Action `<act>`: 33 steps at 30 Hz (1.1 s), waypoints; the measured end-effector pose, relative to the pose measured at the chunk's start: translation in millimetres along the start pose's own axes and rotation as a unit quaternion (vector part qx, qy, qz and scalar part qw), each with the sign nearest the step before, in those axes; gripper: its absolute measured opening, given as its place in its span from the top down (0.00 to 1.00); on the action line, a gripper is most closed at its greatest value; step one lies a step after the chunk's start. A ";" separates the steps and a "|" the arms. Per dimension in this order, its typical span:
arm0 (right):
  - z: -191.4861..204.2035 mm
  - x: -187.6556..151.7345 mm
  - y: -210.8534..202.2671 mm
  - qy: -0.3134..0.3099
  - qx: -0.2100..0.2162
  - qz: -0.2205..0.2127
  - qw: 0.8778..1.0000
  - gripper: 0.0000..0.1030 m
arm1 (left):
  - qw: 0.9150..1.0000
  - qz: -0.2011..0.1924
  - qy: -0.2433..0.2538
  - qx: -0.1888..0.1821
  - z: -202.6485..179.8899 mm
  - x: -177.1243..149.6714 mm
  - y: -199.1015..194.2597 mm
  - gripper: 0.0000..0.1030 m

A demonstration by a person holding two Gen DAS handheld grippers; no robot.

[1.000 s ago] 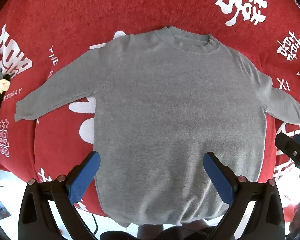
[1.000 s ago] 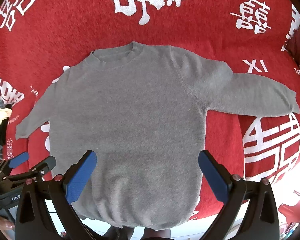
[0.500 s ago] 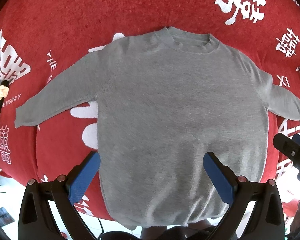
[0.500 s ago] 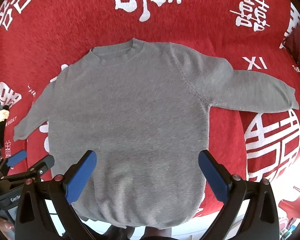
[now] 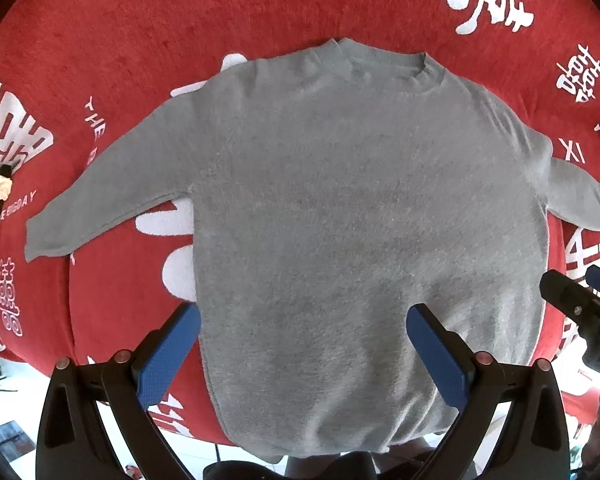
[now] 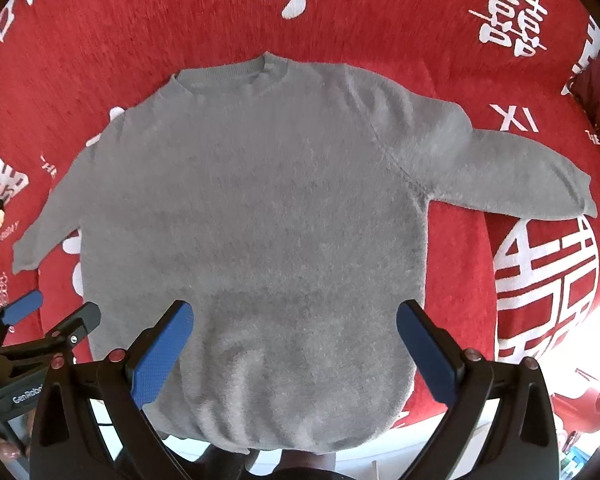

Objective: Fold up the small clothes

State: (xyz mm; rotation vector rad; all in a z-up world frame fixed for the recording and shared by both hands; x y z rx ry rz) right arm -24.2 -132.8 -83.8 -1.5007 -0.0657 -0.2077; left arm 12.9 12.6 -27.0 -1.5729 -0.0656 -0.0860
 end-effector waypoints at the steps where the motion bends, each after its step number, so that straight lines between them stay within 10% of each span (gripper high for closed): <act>1: 0.5 0.4 1.0 -0.001 -0.002 0.003 1.000 0.01 | 1.000 0.001 0.003 -0.002 -0.7 0.2 -0.2 0.00; 33: 24.8 0.1 -3.1 -0.007 -0.019 0.006 1.000 0.01 | 1.000 -0.002 0.007 -0.015 18.3 3.2 -1.9 0.00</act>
Point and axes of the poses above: each gripper's, at about its wrist camera, not at the fingertips, and y roughly the way its jaws point, z to its left, x to its top, the point moved 1 cm from there along y, roughly the way its jaws point, and after that the axes turned 8 degrees about -y, right-handed, at the moved point
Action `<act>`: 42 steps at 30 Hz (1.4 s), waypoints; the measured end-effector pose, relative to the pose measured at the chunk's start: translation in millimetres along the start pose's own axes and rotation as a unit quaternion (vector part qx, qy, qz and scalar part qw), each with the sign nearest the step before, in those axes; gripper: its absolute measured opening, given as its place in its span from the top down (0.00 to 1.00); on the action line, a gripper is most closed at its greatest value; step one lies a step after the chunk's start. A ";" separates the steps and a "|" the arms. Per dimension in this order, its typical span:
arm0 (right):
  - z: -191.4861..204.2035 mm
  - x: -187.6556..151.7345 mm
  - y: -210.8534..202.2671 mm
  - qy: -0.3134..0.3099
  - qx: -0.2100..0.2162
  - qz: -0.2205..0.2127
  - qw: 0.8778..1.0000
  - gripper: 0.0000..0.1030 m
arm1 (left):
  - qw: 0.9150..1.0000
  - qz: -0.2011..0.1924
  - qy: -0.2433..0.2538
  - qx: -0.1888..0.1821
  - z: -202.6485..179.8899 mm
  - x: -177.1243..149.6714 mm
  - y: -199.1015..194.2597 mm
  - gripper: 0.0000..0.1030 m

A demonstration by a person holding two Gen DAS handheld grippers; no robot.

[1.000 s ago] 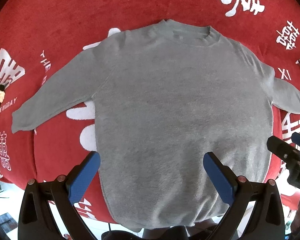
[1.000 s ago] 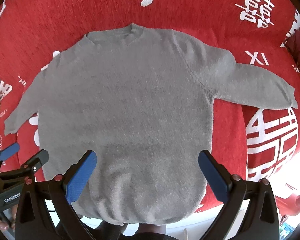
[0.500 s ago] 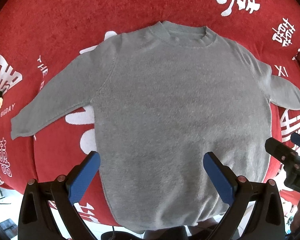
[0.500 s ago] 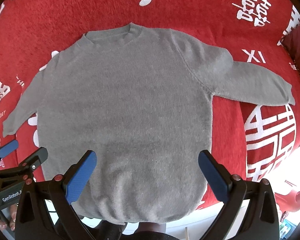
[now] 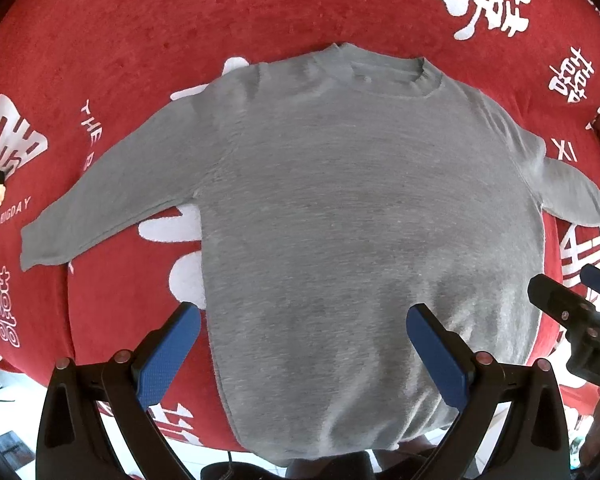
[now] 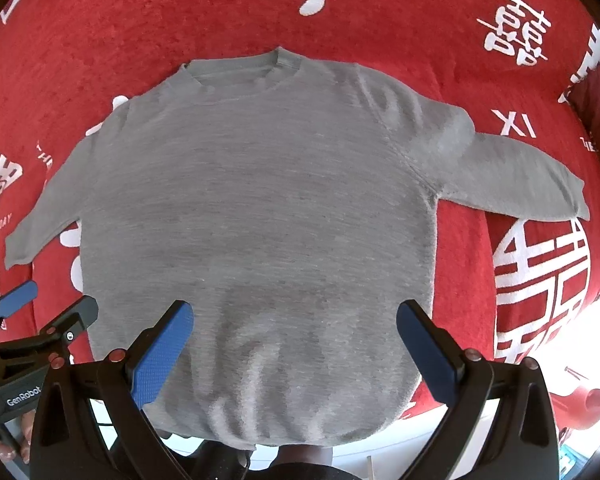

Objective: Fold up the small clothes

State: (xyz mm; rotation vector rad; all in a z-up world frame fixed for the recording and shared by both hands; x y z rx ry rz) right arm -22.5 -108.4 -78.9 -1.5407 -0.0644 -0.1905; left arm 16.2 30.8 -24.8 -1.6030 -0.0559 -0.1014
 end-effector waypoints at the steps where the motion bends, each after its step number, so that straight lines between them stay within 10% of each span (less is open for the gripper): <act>1: 0.6 0.3 -0.1 0.000 0.000 0.001 1.000 0.01 | 1.000 0.000 -0.001 -0.001 0.9 0.4 0.0 0.00; 24: 77.8 44.2 11.4 -0.084 0.008 -0.006 0.996 0.01 | 0.991 -0.011 -0.125 -0.049 93.8 16.1 11.5 0.00; 33: 150.6 56.0 35.9 -0.144 0.080 -0.001 0.986 0.01 | 0.947 -0.063 -0.301 -0.096 242.6 18.8 39.0 0.00; 42: 202.6 43.7 87.3 -0.198 0.105 0.036 0.974 0.01 | 0.854 -0.101 -0.474 -0.187 368.7 5.3 105.9 0.00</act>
Point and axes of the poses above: each gripper's, at about its wrist camera, not at the fingertips, and y roughly the way its jaws point, z to its left, x to its top, the point moved 1 cm from there along y, roughly the way its jaws point, and after that the axes turned 8 degrees about -y, right-handed, at the moved point
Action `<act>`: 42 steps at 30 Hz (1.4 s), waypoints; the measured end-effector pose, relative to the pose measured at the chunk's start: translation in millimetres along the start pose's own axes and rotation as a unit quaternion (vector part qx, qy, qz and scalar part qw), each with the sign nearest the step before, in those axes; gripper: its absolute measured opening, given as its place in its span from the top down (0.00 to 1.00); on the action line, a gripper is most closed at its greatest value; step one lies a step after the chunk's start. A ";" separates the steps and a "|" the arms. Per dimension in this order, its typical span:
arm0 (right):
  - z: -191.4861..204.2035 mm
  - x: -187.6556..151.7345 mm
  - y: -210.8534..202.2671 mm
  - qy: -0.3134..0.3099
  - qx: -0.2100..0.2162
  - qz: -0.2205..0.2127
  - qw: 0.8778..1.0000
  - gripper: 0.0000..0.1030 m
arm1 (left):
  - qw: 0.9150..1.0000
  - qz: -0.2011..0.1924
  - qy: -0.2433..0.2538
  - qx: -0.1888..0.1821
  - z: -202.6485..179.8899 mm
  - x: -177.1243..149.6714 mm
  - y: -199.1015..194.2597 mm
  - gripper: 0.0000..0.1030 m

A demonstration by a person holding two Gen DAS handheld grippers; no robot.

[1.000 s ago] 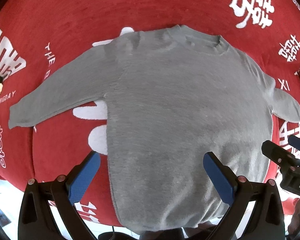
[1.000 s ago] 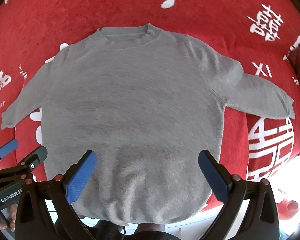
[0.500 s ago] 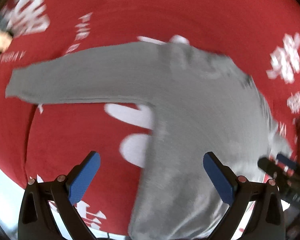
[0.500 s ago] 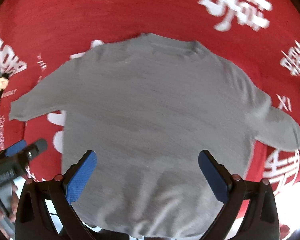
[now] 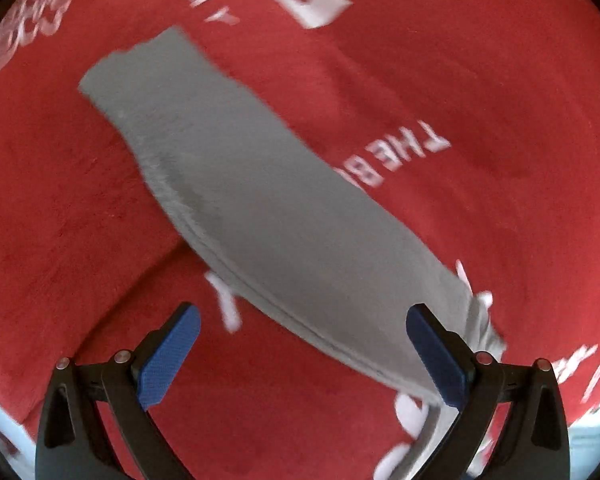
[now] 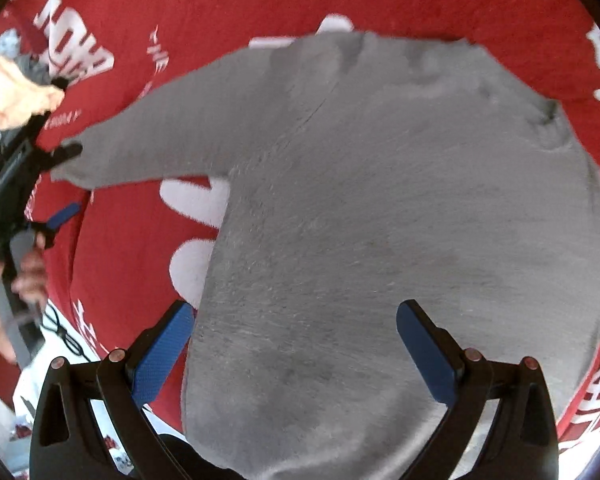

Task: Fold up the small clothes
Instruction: 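Lower the left gripper onto the sweater sleeve cuff and close it, then carry the held sleeve across the sweater body and open the left gripper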

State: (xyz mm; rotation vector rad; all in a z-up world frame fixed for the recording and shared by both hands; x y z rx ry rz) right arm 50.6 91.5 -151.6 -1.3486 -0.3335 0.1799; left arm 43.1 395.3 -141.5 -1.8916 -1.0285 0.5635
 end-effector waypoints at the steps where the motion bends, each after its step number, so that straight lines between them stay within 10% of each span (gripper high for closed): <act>1: 0.5 -0.9 4.1 -0.001 0.002 0.003 1.000 0.01 | 1.000 0.004 -0.007 -0.008 4.3 2.5 3.7 0.00; 13: 9.0 -2.8 14.4 -0.020 0.008 0.013 1.000 0.01 | 0.996 -0.021 -0.015 -0.089 -7.9 28.4 30.2 0.01; 15: 9.1 -2.1 11.0 -0.023 0.008 0.012 1.000 0.01 | 0.998 -0.039 -0.017 -0.056 -10.4 28.9 32.1 0.11; 20: 8.1 1.0 4.7 -0.018 0.014 0.006 1.000 0.01 | 0.998 -0.039 0.010 -0.039 -21.0 29.6 33.4 0.84; 26: -4.1 -5.6 -8.0 0.001 0.021 -0.009 1.000 0.01 | 0.993 -0.065 0.084 -0.046 -57.3 16.7 13.4 0.86; 35: -59.6 -31.2 -34.7 0.058 0.019 -0.035 0.998 0.01 | 0.962 -0.052 0.232 -0.132 -179.9 -58.6 -17.5 0.86; 42: -128.5 -61.1 -58.8 0.109 0.010 -0.049 0.993 0.01 | 0.922 -0.001 0.353 -0.158 -279.4 -179.9 9.7 0.86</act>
Point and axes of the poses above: each gripper's, at about its wrist camera, not at the fingertips, and y roughly the way its jaws point, z to its left, x to its top, the point moved 1 cm from there along y, roughly the way its jaws point, and after that the axes turned 8 degrees about -y, right-handed, at the moved point
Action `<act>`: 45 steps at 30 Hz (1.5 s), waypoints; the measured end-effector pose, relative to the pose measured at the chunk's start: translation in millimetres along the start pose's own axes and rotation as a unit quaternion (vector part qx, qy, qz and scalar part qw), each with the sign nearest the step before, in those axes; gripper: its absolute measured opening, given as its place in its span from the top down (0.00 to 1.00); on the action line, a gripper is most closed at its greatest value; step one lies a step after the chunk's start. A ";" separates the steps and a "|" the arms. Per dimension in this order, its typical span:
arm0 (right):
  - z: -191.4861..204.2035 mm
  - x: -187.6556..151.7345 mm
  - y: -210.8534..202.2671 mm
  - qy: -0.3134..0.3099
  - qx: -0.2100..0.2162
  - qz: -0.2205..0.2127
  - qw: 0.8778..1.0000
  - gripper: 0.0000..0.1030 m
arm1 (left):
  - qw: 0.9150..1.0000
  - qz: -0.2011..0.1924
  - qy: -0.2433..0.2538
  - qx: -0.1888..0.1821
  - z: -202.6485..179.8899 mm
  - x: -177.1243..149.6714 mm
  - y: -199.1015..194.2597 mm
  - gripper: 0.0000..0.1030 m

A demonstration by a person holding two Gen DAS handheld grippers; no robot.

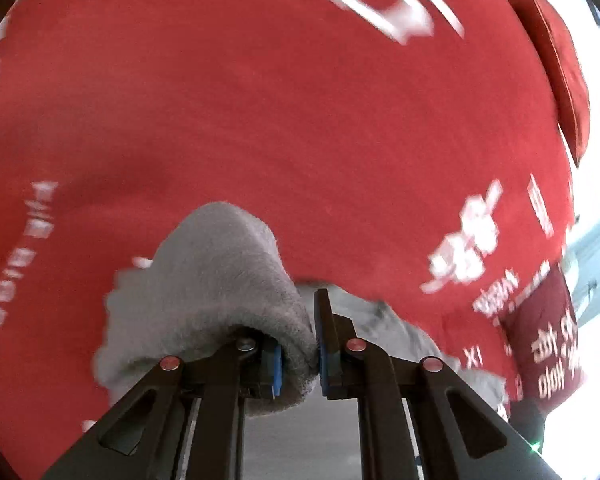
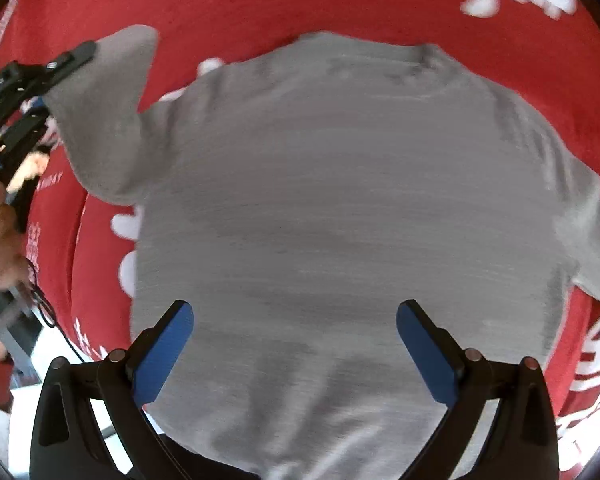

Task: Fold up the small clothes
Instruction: 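Carry the held sleeve across the sweater body and open the left gripper, then lower the right gripper onto the other sleeve and close it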

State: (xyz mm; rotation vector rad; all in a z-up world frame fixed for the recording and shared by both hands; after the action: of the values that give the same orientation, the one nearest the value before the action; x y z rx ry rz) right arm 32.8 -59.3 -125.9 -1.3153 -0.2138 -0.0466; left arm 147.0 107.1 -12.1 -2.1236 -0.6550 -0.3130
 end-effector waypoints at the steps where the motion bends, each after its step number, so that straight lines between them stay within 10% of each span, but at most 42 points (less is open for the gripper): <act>1: -9.3 -2.2 -3.2 0.006 -0.002 -0.002 1.000 0.01 | 1.000 0.017 0.016 -0.004 -20.5 -11.8 18.2 0.86; 9: -95.9 -27.0 -18.2 0.071 -0.014 -0.009 0.997 0.01 | 0.985 0.105 0.110 0.082 -87.2 -106.5 101.3 0.84; 12: -113.0 -31.8 -15.8 0.083 -0.014 -0.009 0.996 0.01 | 0.979 0.109 0.124 0.122 -87.4 -124.6 109.3 0.34; 20: -107.1 -6.0 -27.3 0.034 -0.032 -0.040 0.998 0.01 | 0.975 0.083 0.133 0.155 -74.6 -108.7 49.9 0.29; 25: -46.3 44.2 -31.7 -0.092 -0.058 -0.082 0.991 0.01 | 0.961 0.023 0.105 0.254 -23.2 -73.4 12.8 0.11; 29: 33.2 74.0 -14.5 -0.247 -0.107 -0.097 0.958 0.01 | 0.944 0.037 0.089 0.316 26.9 -65.5 13.9 0.11; 35: 93.7 76.7 63.2 -0.422 -0.263 -0.064 0.865 0.11 | 0.936 0.073 0.064 0.337 67.0 -75.4 22.6 0.11; 38: 87.5 76.9 90.9 -0.445 -0.317 -0.035 0.837 0.51 | 0.939 0.076 0.054 0.331 71.3 -79.7 28.4 0.11; 39: 80.3 81.5 88.9 -0.426 -0.298 -0.029 0.854 0.84 | 0.939 0.077 0.054 0.330 72.1 -80.8 29.1 0.11; 40: 74.4 86.1 82.8 -0.401 -0.279 -0.033 0.872 0.90 | 0.939 0.078 0.055 0.330 71.2 -80.6 31.5 0.11; 42: 47.1 97.9 47.6 -0.300 -0.220 -0.080 0.925 0.90 | 0.939 0.078 0.055 0.329 70.9 -81.0 33.7 0.11; 45: -3.5 98.5 5.2 -0.165 -0.116 -0.138 0.970 0.90 | 0.939 0.081 0.052 0.329 72.5 -81.2 32.8 0.11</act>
State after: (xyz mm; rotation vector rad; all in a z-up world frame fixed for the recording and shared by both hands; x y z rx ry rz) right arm 130.5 -52.7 -113.7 -1.5139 -0.6934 -0.0906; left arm 96.9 122.1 -113.0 -1.4921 -0.4366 -0.0896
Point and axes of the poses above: each gripper's, at about its wrist camera, not at the fingertips, and y roughly the way its jaws point, z to its left, x to its top, the point moved 1 cm from there along y, roughly the way its jaws point, and after that the axes turned 8 degrees about -y, right-handed, at the moved point
